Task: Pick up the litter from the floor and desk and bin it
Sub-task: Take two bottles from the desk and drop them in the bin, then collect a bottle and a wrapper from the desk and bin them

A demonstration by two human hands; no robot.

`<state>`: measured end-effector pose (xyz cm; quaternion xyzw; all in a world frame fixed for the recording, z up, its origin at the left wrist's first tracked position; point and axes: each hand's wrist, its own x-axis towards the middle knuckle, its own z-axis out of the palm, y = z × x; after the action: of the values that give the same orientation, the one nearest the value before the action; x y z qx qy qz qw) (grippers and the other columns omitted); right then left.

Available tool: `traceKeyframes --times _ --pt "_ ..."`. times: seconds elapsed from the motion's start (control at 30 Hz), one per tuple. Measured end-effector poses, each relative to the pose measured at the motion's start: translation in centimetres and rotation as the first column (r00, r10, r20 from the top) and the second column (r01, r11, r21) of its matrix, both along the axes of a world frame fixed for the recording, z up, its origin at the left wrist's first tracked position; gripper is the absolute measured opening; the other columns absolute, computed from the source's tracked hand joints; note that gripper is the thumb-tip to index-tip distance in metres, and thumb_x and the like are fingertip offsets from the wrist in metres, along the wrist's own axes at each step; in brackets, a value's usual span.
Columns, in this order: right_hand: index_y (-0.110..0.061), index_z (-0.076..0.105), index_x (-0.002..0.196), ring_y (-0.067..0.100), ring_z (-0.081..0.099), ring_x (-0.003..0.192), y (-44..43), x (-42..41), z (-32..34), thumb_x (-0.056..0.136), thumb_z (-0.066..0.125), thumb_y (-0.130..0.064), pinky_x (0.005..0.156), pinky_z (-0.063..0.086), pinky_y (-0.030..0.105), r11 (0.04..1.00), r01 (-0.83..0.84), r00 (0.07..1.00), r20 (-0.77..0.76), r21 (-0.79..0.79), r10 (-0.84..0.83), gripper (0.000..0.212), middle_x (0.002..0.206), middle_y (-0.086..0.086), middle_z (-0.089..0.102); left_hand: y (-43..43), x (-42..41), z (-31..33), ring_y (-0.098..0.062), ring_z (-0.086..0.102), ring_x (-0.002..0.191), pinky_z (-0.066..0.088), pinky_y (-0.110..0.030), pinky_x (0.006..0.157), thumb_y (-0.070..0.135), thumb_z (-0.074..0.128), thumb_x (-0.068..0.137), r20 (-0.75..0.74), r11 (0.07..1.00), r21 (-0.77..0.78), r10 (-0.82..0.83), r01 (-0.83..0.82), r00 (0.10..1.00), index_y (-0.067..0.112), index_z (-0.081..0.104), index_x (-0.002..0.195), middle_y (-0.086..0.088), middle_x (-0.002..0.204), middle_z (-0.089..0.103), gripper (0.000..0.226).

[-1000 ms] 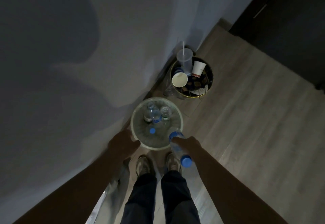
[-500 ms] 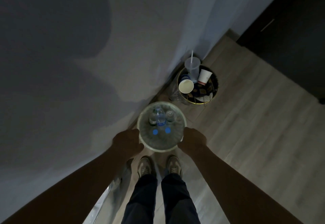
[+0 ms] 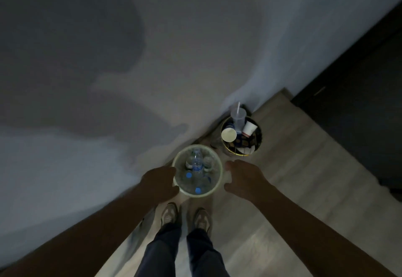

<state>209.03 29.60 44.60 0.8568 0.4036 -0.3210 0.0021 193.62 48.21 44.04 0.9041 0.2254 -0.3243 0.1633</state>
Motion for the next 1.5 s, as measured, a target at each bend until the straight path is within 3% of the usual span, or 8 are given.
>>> traceKeyframes --times 0.1,0.23,0.43,0.57,0.83,1.07,1.27,1.5 --pt "-0.019 0.049 0.122 0.019 0.055 0.111 0.4 -0.2 3.4 0.084 0.063 -0.037 0.083 0.041 0.026 0.989 -0.121 0.993 0.03 0.086 0.118 0.044 0.12 0.001 0.057 -0.7 -1.4 3.5 -0.02 0.049 0.122 0.038 -0.028 0.098 0.042 0.049 0.092 0.089 0.996 0.024 0.079 -0.081 0.993 0.019 0.044 0.133 -0.003 0.131 0.051 0.047" --pt "-0.021 0.049 0.101 0.018 0.054 0.094 3.0 -1.3 8.2 0.082 0.064 -0.035 0.065 0.036 0.025 0.956 -0.264 0.964 0.054 0.125 0.26 0.028 0.09 -0.008 0.051 -0.4 -4.8 8.2 -0.019 0.055 0.114 0.042 -0.027 0.092 0.043 0.054 0.089 0.211 0.975 0.05 0.203 -0.218 0.956 0.022 0.048 0.129 -0.001 0.124 0.057 0.045" --pt "-0.023 0.046 0.129 0.02 0.054 0.112 9.4 -6.9 14.5 0.083 0.064 -0.04 0.09 0.043 0.029 0.856 -0.473 0.88 0.073 0.208 0.468 0.052 0.123 0.001 0.054 0.5 -12.9 14.1 -0.018 0.057 0.109 0.044 -0.027 0.092 0.044 0.055 0.09 0.346 0.892 0.075 0.395 -0.445 0.851 0.024 0.046 0.133 0.002 0.123 0.057 0.048" --pt "-0.023 0.047 0.132 0.018 0.056 0.107 12.8 -14.1 18.3 0.083 0.064 -0.039 0.085 0.045 0.028 0.739 -0.624 0.779 0.137 0.253 0.612 0.055 0.123 0.0 0.056 -0.6 -21.3 17.3 -0.018 0.058 0.106 0.046 -0.028 0.09 0.043 0.055 0.09 0.415 0.786 0.116 0.517 -0.607 0.749 0.024 0.046 0.132 0.002 0.121 0.058 0.048" --pt "-0.026 0.049 0.133 0.016 0.055 0.113 11.7 -35.3 25.3 0.081 0.063 -0.042 0.09 0.043 0.026 0.433 -0.826 0.532 0.246 0.361 0.81 0.056 0.126 -0.004 0.057 -10.0 -43.2 24.0 -0.017 0.059 0.106 0.044 -0.026 0.085 0.045 0.057 0.086 0.524 0.492 0.212 0.672 -0.844 0.523 0.027 0.053 0.123 0.004 0.118 0.06 0.042" --pt "-0.028 0.051 0.129 0.013 0.056 0.106 6.2 -55.3 32.6 0.082 0.062 -0.044 0.085 0.046 0.027 0.059 -0.891 0.251 0.38 0.451 0.89 0.051 0.12 -0.006 0.058 -22.6 -60.4 31.2 -0.013 0.058 0.106 0.045 -0.025 0.085 0.046 0.057 0.086 0.657 0.19 0.3 0.669 -0.935 0.347 0.028 0.051 0.125 0.007 0.119 0.059 0.043" --pt "-0.025 0.054 0.122 0.016 0.056 0.11 1.6 -71.3 37.6 0.082 0.064 -0.046 0.086 0.046 0.028 -0.277 -0.855 -0.014 0.515 0.439 0.857 0.046 0.118 -0.003 0.06 -32.0 -71.5 35.6 -0.006 0.057 0.105 0.048 -0.023 0.088 0.045 0.055 0.087 0.777 -0.09 0.294 0.603 -0.951 0.183 0.031 0.053 0.125 0.01 0.118 0.06 0.04" --pt "-0.029 0.055 0.121 0.015 0.058 0.108 -2.0 -88.0 39.6 0.081 0.062 -0.047 0.089 0.048 0.032 -0.5 -0.721 -0.202 0.546 0.479 0.813 0.044 0.116 -0.007 0.061 -38.7 -83.6 38.1 -0.003 0.056 0.096 0.046 -0.018 0.079 0.048 0.057 0.086 0.81 -0.368 0.284 0.586 -0.885 0.016 0.033 0.053 0.117 0.013 0.112 0.058 0.035"
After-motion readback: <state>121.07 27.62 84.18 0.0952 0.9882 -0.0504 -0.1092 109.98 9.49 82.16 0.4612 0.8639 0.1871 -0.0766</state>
